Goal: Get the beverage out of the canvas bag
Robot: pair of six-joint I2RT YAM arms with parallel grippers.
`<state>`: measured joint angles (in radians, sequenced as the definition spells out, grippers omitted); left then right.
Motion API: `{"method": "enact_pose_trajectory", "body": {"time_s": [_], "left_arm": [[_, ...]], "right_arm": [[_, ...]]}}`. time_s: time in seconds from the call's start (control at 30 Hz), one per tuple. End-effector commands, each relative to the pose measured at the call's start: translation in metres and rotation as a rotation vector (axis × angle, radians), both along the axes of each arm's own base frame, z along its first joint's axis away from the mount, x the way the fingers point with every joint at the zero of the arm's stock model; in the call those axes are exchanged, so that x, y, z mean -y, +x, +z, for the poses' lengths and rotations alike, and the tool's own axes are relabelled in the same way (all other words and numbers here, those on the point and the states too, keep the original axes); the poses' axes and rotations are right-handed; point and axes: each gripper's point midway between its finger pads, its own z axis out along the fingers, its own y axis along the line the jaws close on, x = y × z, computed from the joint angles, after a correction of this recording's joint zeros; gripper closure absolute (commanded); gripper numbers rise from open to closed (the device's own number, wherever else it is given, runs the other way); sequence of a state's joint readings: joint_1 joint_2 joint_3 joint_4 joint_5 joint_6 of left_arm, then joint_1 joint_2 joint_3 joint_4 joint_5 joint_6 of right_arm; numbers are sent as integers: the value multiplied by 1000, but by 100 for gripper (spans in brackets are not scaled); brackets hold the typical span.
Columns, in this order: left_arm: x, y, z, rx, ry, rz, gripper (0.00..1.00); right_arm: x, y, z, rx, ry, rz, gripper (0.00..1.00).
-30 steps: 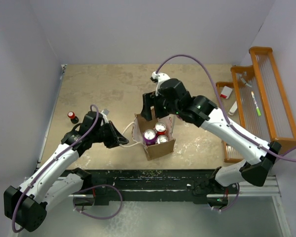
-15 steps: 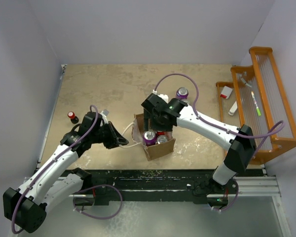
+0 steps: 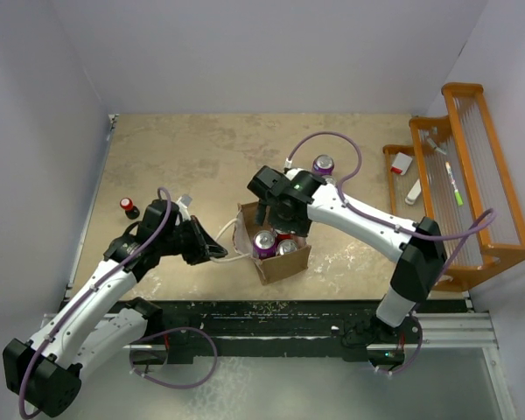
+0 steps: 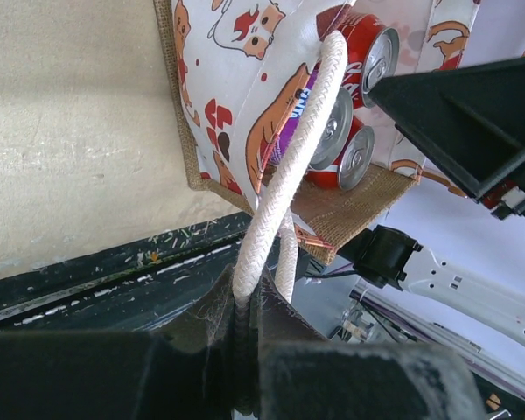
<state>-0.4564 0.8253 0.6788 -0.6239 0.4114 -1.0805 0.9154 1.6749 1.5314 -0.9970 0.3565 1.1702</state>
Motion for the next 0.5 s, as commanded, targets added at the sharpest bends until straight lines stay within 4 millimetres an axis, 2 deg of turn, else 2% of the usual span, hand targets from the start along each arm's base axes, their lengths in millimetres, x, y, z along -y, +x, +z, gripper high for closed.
{"method": "enact_pose_trajectory", "body": {"time_s": [0.0,0.47], "left_arm": [[1,-7,8,15,-17,-35,100],[2,-11,5,7,-9,-67,100]], "right_arm": [[5,17,3,46,-39,-79,9],[9,33,-34,17,-80,-93,15]]}}
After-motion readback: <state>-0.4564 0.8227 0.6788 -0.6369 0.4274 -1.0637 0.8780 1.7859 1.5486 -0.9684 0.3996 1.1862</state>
